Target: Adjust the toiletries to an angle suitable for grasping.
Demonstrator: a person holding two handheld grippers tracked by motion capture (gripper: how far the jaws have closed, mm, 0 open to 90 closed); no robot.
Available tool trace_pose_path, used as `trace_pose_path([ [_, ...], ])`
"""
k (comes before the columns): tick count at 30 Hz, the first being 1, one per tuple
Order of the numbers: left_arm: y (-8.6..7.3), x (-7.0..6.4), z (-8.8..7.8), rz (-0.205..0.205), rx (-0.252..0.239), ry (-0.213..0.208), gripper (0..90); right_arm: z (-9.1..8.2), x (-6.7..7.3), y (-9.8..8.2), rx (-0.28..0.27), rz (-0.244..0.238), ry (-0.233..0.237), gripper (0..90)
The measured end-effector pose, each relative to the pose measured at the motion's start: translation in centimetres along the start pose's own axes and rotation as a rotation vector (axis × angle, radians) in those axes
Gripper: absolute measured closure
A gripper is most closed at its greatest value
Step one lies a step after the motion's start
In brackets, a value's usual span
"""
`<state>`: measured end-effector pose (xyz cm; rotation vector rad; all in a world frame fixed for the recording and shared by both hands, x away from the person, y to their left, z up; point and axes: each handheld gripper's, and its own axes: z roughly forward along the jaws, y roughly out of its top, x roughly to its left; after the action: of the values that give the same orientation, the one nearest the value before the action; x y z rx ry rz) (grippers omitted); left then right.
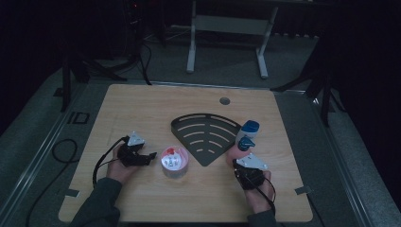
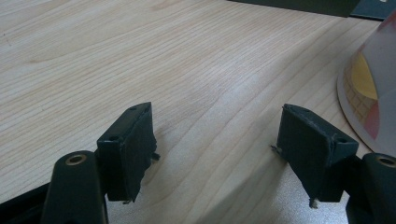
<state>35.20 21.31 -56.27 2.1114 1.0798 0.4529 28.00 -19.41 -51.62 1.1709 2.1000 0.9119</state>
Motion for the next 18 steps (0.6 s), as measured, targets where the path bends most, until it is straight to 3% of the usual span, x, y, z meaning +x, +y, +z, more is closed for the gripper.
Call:
trace_pose_path([
  [9, 0.0, 0.0, 0.0, 0.0, 0.0, 0.0, 27.5, 1.3, -0.1, -0.6, 0.02, -0.038, 0.015, 89.9],
  [18, 0.0, 0.0, 0.0, 0.0, 0.0, 0.0, 27.4, 0.4, -1.2, -2.3, 0.039, -0.018, 0.031, 89.8],
])
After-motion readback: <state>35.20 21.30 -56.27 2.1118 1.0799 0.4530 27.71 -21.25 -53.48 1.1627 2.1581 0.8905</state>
